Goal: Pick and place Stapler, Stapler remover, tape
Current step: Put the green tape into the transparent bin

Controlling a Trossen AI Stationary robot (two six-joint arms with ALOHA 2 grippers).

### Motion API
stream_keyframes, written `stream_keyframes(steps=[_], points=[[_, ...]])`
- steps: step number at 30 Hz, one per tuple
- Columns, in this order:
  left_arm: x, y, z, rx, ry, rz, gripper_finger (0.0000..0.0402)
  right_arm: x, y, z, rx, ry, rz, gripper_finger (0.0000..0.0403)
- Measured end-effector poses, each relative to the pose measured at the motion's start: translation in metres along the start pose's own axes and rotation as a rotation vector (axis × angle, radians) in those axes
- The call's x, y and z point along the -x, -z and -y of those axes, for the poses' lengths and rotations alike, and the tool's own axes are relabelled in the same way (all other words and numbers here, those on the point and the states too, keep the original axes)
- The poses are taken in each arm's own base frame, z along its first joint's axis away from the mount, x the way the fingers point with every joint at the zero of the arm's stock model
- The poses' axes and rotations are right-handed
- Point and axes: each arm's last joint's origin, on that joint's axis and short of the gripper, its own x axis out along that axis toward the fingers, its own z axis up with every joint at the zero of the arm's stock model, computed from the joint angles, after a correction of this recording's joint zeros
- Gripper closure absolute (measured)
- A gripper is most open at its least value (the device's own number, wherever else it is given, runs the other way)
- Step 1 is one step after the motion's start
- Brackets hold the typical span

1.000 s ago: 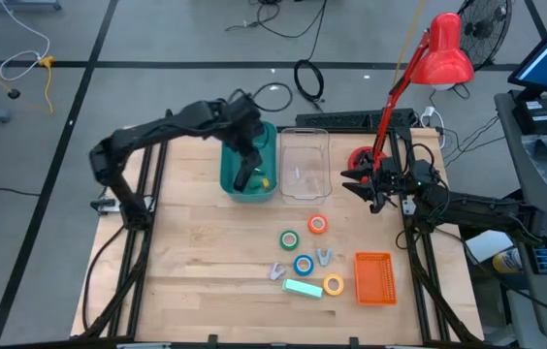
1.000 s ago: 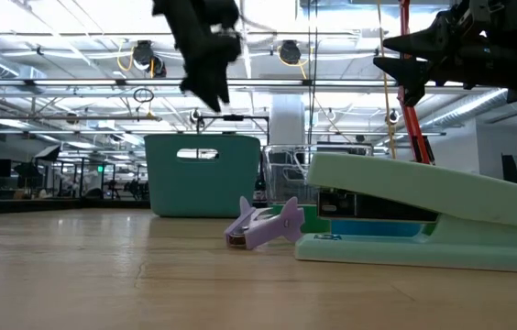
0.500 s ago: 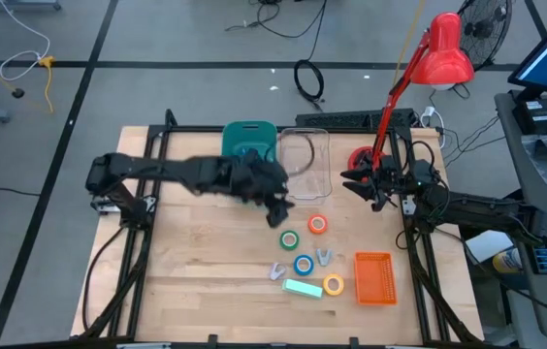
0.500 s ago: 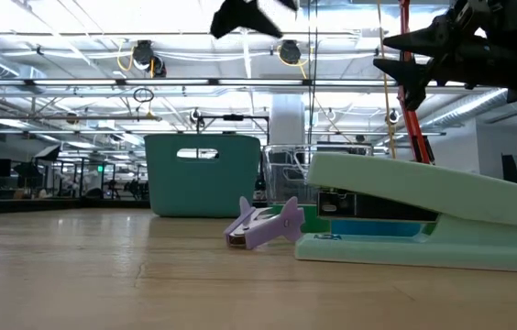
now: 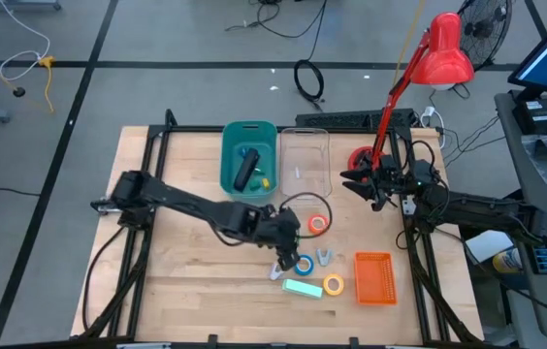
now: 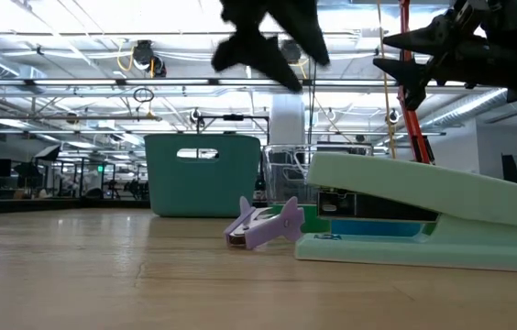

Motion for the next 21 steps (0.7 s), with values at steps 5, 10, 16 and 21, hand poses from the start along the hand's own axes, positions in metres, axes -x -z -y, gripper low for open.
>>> stream_keyframes(steps=[5, 10, 16, 21], points=[[-0.023, 0.01, -0.004, -0.014, -0.049, -0.067, 0.0183, 0.0, 0.0, 0.0, 0.0, 0.0, 0.0, 0.0232], [-0.03, 0.016, -0.008, -0.011, -0.099, -0.108, 0.0183, 0.0, 0.0, 0.0, -0.029, -0.002, -0.002, 0.0232], [-0.035, 0.014, -0.014, -0.101, -0.134, -0.103, 0.0183, 0.0, 0.001, 0.0, -0.055, 0.002, -0.006, 0.0232], [-0.042, 0.013, -0.025, -0.121, -0.127, -0.167, 0.0183, 0.0, 0.001, 0.0, -0.065, -0.002, -0.01, 0.0232]])
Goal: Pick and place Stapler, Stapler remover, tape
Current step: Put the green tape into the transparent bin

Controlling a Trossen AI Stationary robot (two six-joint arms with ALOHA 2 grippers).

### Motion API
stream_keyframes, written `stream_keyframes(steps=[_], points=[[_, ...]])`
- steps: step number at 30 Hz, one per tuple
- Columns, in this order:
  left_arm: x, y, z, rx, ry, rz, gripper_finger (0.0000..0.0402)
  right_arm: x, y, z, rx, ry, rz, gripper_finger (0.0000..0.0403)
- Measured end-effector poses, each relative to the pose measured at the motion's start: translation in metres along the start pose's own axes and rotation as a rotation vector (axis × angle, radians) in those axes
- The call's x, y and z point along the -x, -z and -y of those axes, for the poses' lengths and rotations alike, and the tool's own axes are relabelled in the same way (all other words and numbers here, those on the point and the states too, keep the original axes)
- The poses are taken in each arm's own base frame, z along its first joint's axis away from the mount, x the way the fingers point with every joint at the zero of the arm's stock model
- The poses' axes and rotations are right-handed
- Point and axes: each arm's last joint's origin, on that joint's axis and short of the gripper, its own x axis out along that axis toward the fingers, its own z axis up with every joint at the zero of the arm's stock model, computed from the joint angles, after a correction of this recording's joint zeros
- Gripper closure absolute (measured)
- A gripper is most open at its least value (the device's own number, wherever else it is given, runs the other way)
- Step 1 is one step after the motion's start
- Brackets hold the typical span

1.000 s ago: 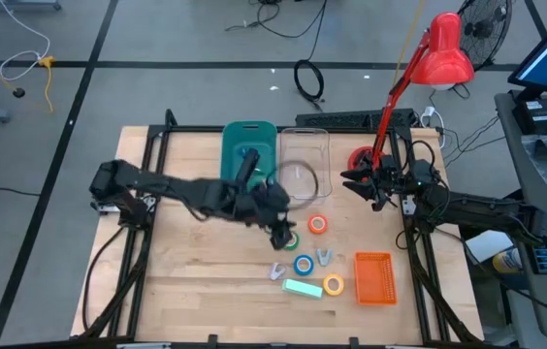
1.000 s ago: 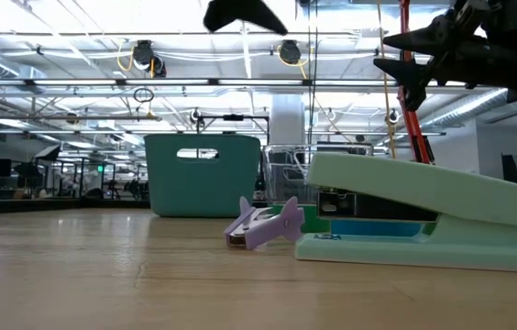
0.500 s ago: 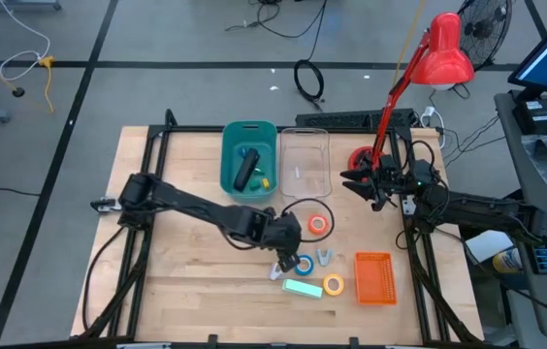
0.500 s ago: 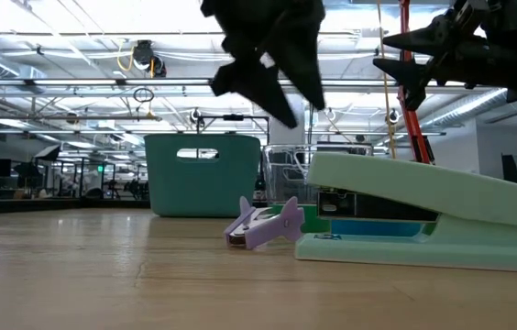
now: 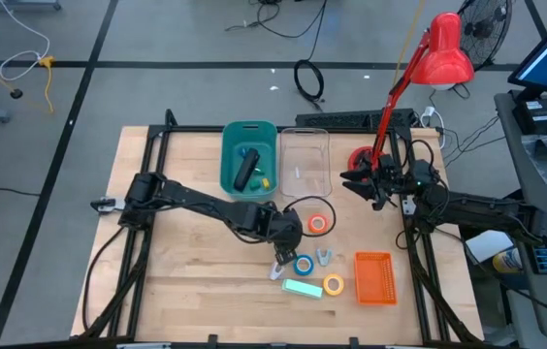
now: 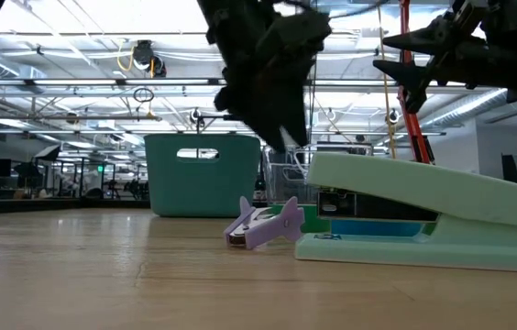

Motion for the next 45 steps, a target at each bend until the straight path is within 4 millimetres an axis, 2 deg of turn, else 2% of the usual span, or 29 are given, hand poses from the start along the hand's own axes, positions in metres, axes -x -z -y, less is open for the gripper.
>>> stream_keyframes(steps=[4, 7, 12, 19, 27, 34, 38, 44, 45], points=[[-0.001, 0.001, -0.003, 0.037, -0.011, -0.017, 0.0183, 0.0, 0.003, 0.0, -0.029, -0.037, -0.05, 0.0232], [-0.002, 0.002, 0.0, -0.054, -0.006, -0.008, 0.0183, 0.0, 0.005, 0.0, -0.033, -0.04, -0.075, 0.0232], [-0.021, 0.005, 0.005, -0.194, 0.01, -0.011, 0.0183, 0.0, 0.005, 0.001, -0.011, -0.036, -0.077, 0.0232], [-0.044, 0.008, 0.004, -0.238, 0.035, -0.05, 0.0183, 0.0, 0.006, 0.002, -0.02, -0.031, -0.086, 0.0232], [-0.054, 0.01, 0.006, -0.251, 0.092, -0.072, 0.0183, 0.0, 0.009, 0.003, -0.033, -0.017, -0.108, 0.0232], [-0.071, 0.016, 0.009, -0.252, 0.125, -0.105, 0.0188, 0.0, 0.009, 0.004, -0.038, -0.012, -0.111, 0.0232], [-0.074, 0.016, 0.008, -0.25, 0.116, -0.108, 0.0233, 0.0, 0.009, 0.004, -0.039, -0.012, -0.107, 0.0232], [-0.075, 0.014, 0.004, -0.234, 0.116, -0.107, 0.0356, 0.0, 0.009, 0.004, -0.037, -0.012, -0.106, 0.0232], [-0.075, 0.013, 0.003, -0.232, 0.114, -0.106, 0.0364, 0.0, 0.009, 0.004, -0.037, -0.012, -0.106, 0.0232]])
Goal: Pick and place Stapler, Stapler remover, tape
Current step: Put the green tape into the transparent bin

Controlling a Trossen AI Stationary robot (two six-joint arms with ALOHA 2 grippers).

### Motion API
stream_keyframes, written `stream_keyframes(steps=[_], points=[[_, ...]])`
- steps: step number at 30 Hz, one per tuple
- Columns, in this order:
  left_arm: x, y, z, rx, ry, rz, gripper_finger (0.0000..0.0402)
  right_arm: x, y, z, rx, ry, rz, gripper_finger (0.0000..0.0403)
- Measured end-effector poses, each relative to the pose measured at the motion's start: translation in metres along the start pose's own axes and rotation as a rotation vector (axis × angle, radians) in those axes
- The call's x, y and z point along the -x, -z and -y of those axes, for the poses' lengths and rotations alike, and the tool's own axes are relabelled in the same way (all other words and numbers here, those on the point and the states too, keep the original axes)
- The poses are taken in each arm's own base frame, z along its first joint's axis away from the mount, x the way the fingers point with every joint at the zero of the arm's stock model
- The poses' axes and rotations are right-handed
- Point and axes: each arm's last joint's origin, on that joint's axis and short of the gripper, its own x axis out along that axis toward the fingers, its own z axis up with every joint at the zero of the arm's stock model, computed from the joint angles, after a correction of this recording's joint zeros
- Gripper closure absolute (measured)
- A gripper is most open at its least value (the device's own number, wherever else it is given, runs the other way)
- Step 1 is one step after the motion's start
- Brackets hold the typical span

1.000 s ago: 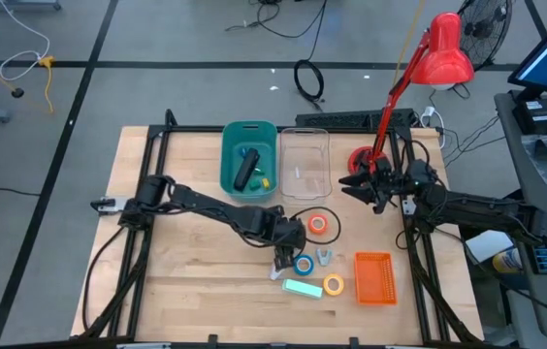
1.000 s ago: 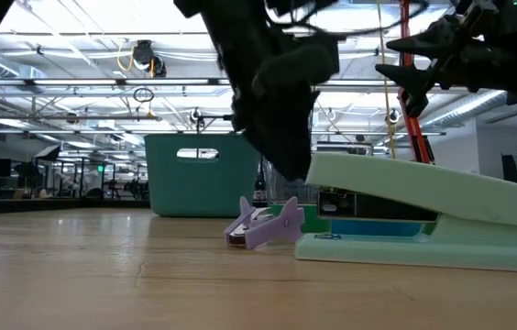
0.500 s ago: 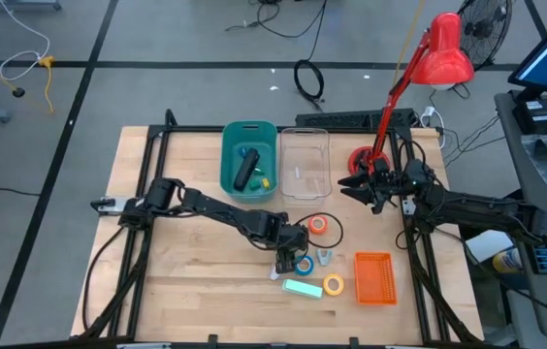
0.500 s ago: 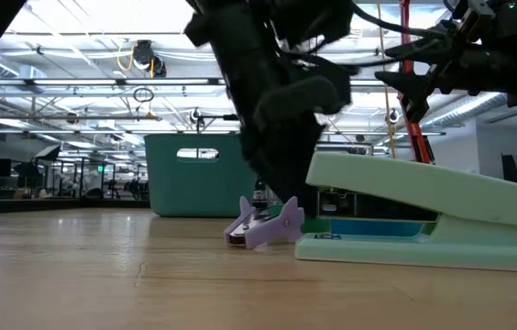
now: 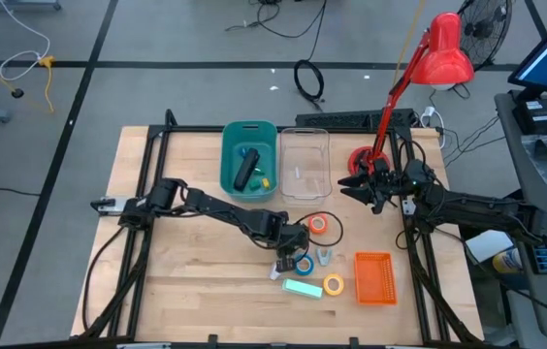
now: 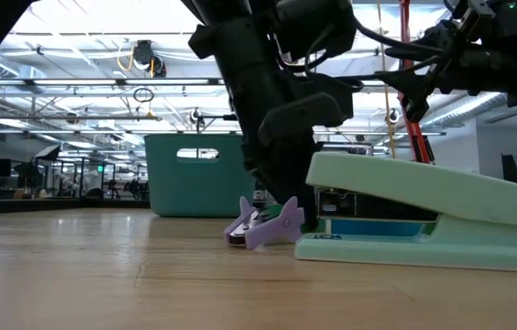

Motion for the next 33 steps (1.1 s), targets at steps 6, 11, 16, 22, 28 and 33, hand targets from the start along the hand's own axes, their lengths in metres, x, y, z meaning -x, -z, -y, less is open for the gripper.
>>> stream_keyframes(steps=[6, 11, 16, 22, 28, 33], points=[[0.013, -0.003, -0.008, 0.024, 0.019, 0.0, 0.0364, 0.0, 0.0, 0.0, -0.012, 0.0, 0.001, 0.0232], [0.056, -0.014, -0.014, 0.054, 0.039, 0.086, 0.0364, 0.0, 0.0, 0.0, -0.022, 0.0, 0.001, 0.0232], [0.122, -0.031, -0.023, 0.117, 0.1, 0.302, 0.0364, 0.0, -0.002, -0.001, -0.011, -0.016, 0.012, 0.0232], [0.198, -0.046, -0.032, 0.113, 0.26, 0.609, 0.0364, 0.001, -0.012, -0.014, 0.163, -0.168, 0.093, 0.0232], [0.235, -0.058, -0.049, 0.276, 0.409, 0.807, 0.0364, -0.003, -0.017, -0.025, 0.279, -0.186, 0.181, 0.0232], [0.241, -0.068, -0.063, 0.455, 0.584, 0.873, 0.0364, -0.012, -0.023, -0.034, 0.364, -0.125, 0.212, 0.0229]])
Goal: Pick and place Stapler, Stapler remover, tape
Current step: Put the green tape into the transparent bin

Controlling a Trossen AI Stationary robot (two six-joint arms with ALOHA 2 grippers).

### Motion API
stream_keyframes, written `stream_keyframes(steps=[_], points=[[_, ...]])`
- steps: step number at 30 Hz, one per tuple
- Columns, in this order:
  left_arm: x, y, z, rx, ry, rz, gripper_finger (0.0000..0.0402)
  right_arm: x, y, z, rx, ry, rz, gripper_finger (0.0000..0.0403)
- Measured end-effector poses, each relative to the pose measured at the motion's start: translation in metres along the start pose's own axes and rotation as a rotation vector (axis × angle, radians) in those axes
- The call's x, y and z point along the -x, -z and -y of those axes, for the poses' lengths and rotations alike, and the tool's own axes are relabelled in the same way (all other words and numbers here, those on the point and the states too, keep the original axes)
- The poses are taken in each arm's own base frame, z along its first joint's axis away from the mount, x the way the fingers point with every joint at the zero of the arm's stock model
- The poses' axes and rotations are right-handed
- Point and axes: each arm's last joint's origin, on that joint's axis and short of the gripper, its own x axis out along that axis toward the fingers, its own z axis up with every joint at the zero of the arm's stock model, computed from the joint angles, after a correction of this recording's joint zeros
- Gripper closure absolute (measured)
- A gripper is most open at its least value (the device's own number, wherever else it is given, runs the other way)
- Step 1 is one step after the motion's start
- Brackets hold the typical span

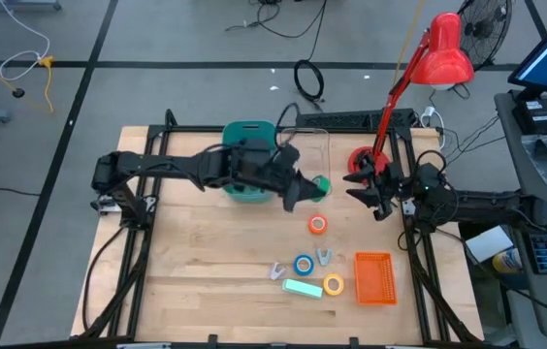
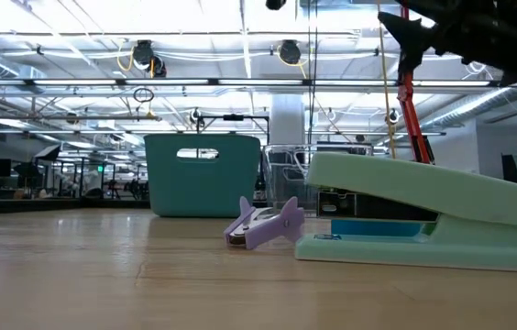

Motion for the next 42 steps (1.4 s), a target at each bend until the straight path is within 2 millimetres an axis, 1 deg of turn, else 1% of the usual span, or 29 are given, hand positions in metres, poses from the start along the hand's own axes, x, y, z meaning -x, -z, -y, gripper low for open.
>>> stream_keyframes(steps=[3, 6, 10, 13, 16, 23, 26, 30, 36, 42], points=[[0.0, -0.006, -0.001, 0.076, 0.053, 0.019, 0.0364, -0.01, -0.008, -0.004, 0.043, 0.021, -0.021, 0.0218], [0.0, -0.008, 0.0, 0.115, 0.075, 0.03, 0.0364, -0.018, -0.016, -0.008, 0.076, 0.04, -0.049, 0.0203], [0.0, -0.01, 0.001, 0.15, 0.084, 0.049, 0.0364, -0.028, -0.033, -0.012, 0.119, 0.068, -0.008, 0.0185], [0.0, -0.01, 0.001, 0.154, 0.072, 0.063, 0.0364, -0.033, -0.04, -0.012, 0.123, 0.115, 0.015, 0.0181], [0.0, -0.01, 0.001, 0.148, 0.051, 0.085, 0.0364, -0.037, -0.044, -0.012, 0.118, 0.118, 0.021, 0.0183], [0.001, -0.014, 0.002, 0.11, 0.029, 0.154, 0.0364, -0.049, -0.04, -0.013, 0.014, 0.095, -0.008, 0.0185], [0.001, -0.015, 0.003, 0.092, 0.04, 0.172, 0.0364, -0.052, -0.039, -0.012, -0.018, 0.096, 0.005, 0.0185], [0.0, -0.012, 0.008, 0.072, 0.055, 0.167, 0.0364, -0.056, -0.041, -0.011, -0.096, 0.098, 0.08, 0.0185], [-0.001, -0.008, 0.016, 0.024, 0.075, 0.177, 0.0364, -0.063, -0.032, -0.007, -0.229, 0.103, 0.055, 0.0185], [-0.002, -0.006, 0.017, 0.01, 0.067, 0.18, 0.0364, -0.068, -0.029, -0.005, -0.327, 0.083, 0.097, 0.018]])
